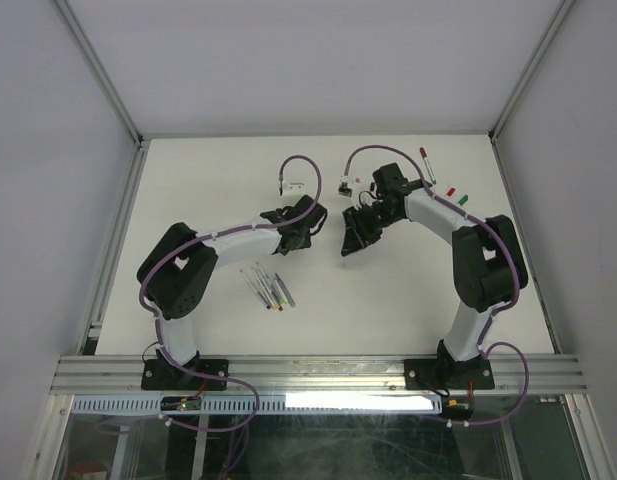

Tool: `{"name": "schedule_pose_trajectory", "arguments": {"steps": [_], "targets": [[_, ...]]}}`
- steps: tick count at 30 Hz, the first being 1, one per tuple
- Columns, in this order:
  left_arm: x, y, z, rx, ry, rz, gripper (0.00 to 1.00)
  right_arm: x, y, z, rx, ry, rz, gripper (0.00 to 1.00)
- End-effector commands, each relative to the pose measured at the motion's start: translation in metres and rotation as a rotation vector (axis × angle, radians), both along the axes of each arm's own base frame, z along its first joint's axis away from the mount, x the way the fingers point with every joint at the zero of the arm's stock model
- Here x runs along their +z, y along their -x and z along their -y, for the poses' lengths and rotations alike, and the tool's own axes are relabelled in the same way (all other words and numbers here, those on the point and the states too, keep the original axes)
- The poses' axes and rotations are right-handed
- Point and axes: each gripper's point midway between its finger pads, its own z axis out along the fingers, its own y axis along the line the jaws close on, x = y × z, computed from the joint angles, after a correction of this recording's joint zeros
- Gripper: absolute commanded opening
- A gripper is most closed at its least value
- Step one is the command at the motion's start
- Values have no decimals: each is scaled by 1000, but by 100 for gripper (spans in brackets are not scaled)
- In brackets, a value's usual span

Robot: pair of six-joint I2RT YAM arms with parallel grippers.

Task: Open the pen caps
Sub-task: Place the pen cap at the center of the board, then pick up the pen from the center of the board.

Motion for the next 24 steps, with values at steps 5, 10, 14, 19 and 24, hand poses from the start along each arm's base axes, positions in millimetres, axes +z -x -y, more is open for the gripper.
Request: {"name": "schedule_pose_trajectory", "arguments": {"steps": [5,10,14,19,24], "targets": [[77,2,9,-49,179,118,38,40,-23,10,-42,-38,182,36],[92,19,3,-87,272,187,42,69,-44,29,-126,-19,353,36],[108,32,-8,-130,337,270,49,102,-66,43,-243,-2,541,39],[120,47,-27,-156,382,376,82,127,-91,46,-344,-24,664,76],[111,56,-46,-152,383,459,99,105,-102,28,-177,2,535,81]]}}
